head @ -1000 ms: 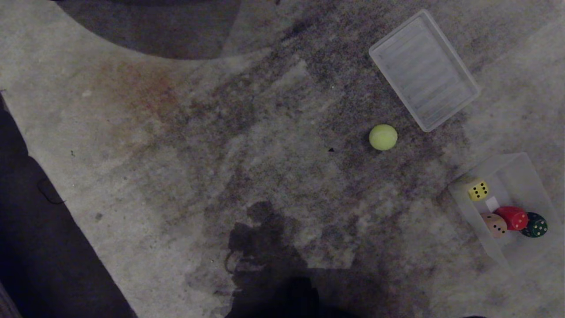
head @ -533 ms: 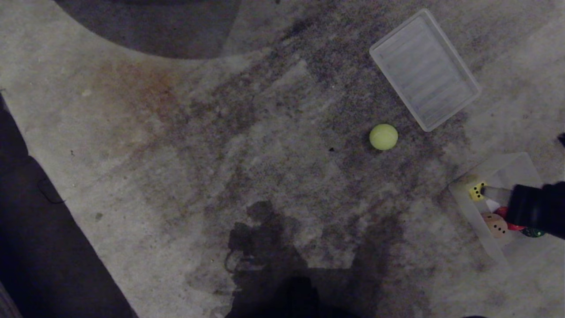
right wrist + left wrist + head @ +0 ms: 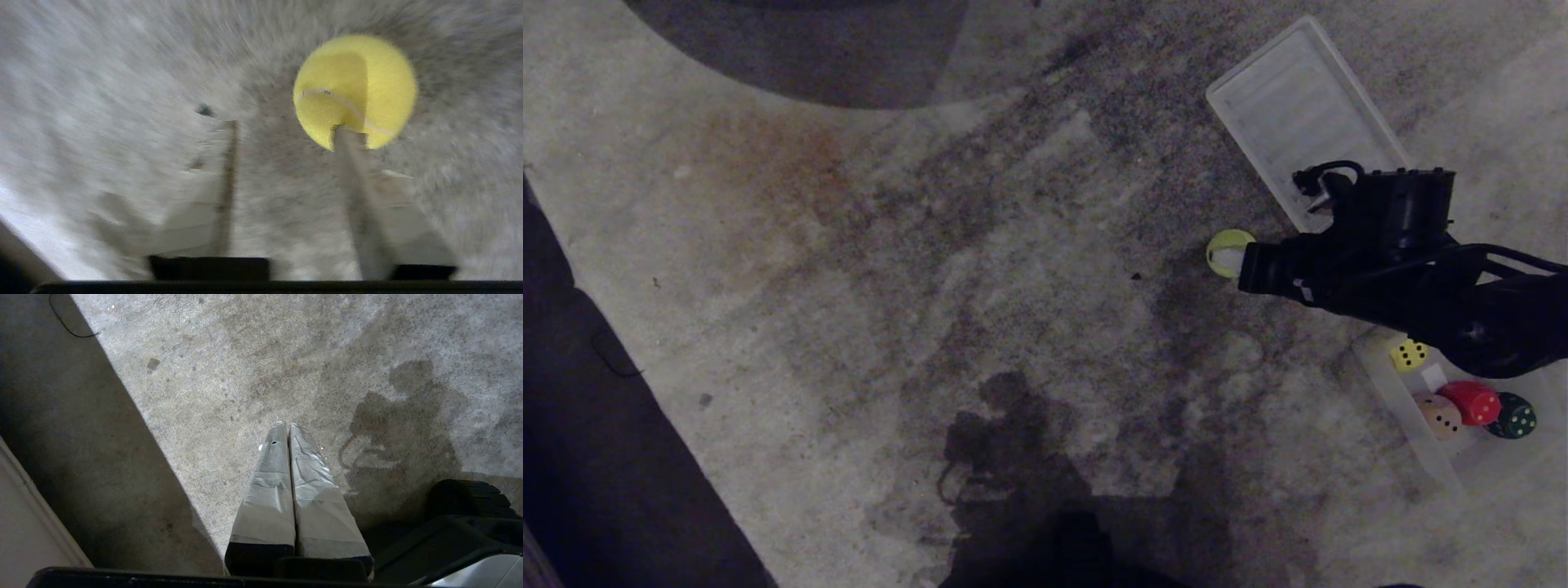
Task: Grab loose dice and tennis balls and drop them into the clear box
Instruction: Pick up the ball on the floor
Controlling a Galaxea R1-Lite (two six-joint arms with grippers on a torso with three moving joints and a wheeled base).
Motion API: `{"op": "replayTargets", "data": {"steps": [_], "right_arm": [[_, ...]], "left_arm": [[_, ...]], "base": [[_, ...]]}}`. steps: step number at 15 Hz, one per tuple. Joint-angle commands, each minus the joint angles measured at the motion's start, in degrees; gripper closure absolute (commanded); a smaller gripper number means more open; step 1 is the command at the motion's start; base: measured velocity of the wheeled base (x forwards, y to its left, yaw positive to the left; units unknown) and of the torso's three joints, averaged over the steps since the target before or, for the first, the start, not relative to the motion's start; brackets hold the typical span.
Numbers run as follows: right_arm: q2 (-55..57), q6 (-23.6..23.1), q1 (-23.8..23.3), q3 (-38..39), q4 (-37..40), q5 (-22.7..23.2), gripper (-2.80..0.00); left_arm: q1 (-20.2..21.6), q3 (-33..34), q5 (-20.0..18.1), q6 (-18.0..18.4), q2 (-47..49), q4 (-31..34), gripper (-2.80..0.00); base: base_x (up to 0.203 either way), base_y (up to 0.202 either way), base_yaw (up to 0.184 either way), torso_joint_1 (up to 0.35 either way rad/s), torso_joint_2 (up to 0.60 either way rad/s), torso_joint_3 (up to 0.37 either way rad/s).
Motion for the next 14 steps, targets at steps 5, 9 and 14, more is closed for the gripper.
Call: {"op": "replayTargets", "data": {"steps": [5,9,14], "right_arm": [[6.1,-7.4,-1.1,-4.8,-4.5,0.0,-2.80],[3.2,-7.4,-1.2,-4.8,-4.3,0.3,-2.80],[-0.9,-7.3,-1.1,-4.3,-1.0,0.7,-2.80]], "left_arm": [[0.0,0.1,0.0,0.0,0.1,0.0,0.00],[0.0,0.1,0.0,0.0,0.1,0.0,0.00],[0.0,0.1,0.0,0.0,0.1,0.0,0.00]], "base": [[0.000,0.000,0.000,0.000,0.00,0.000],[0.000,0.000,0.000,0.000,0.00,0.000],[0.000,0.000,0.000,0.000,0.00,0.000]]}}
